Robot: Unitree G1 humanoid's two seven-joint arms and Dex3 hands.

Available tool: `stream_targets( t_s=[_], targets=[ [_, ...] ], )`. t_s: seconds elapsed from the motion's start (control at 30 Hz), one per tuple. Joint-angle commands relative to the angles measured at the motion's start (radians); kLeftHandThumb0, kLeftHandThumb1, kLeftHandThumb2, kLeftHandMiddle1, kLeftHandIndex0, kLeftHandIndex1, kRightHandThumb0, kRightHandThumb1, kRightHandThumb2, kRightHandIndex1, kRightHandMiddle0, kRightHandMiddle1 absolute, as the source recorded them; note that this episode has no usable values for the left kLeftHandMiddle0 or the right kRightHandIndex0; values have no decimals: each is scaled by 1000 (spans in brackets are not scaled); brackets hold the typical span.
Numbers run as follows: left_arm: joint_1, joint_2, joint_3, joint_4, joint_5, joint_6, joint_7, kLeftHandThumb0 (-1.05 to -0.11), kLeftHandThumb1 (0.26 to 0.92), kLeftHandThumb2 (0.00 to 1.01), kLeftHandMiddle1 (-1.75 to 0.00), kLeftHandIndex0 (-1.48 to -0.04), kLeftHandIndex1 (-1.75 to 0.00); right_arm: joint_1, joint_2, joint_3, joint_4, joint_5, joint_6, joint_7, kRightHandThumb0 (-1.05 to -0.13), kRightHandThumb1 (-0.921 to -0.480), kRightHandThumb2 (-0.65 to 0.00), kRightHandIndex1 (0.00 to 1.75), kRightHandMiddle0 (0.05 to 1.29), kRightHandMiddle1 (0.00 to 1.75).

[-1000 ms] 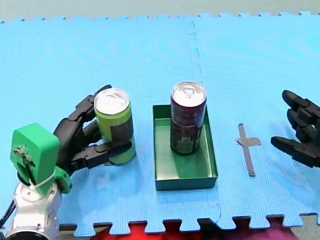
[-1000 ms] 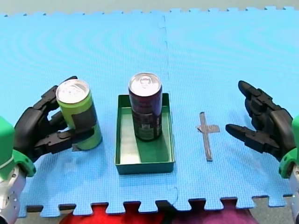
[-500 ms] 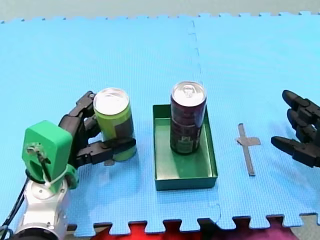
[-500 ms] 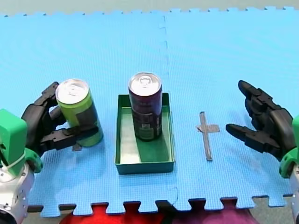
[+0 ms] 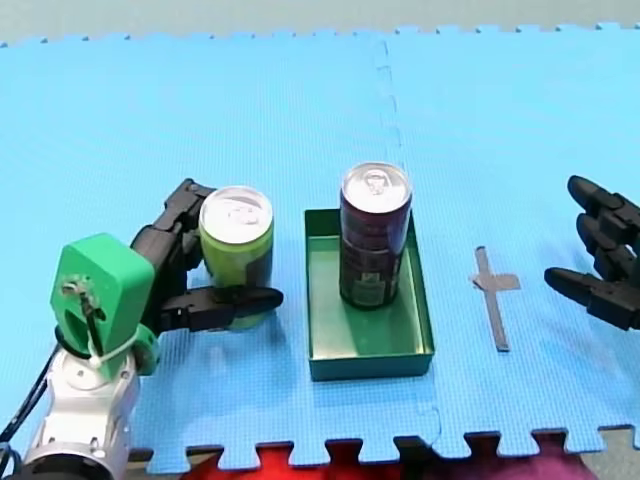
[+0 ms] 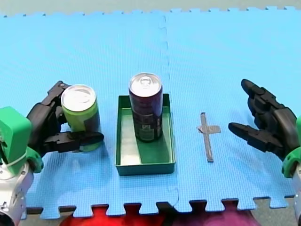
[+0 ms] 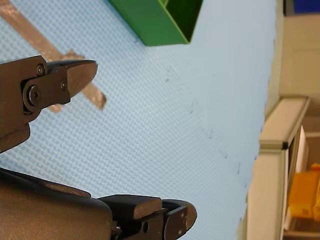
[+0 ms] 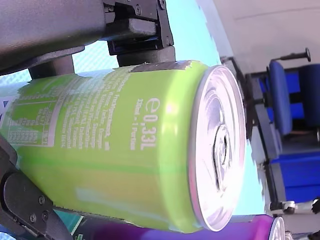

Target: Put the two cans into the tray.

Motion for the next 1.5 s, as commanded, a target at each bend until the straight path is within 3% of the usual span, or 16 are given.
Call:
stream_targets(
  t_s=[0.0, 0.6, 0.83, 1.07, 1.47],
  targets=[
    [5, 6, 0, 2, -2, 8, -8, -793, 683, 9, -1746, -190, -1746, -5, -5, -5, 4, 5, -7, 1, -1048, -921, -72, 5, 243, 1],
    [-2, -5, 27, 12, -57, 15, -56, -777, 683, 3, -1746, -154, -1746, -4, -6, -15, 11, 8, -12, 13, -1048, -921, -62, 8, 248, 2],
    [4, -16, 59, -58, -103, 34, -60, -772, 681, 1, -1746, -139, -1746, -3, -6, -14, 12, 7, -13, 13, -1048, -921, -61, 8, 249, 2],
    [26, -18, 75, -153, -149, 70, -94, -666, 657, 1, -1746, -122, -1746, 1, -4, -12, 10, 7, -9, 17, -1048, -921, -61, 7, 250, 2],
    [53, -22, 59, -237, -107, 62, -45, -560, 658, 2, -1746, -112, -1746, 1, -4, -4, 8, -1, -2, 10, -1048, -921, -65, 5, 246, 0]
  ],
)
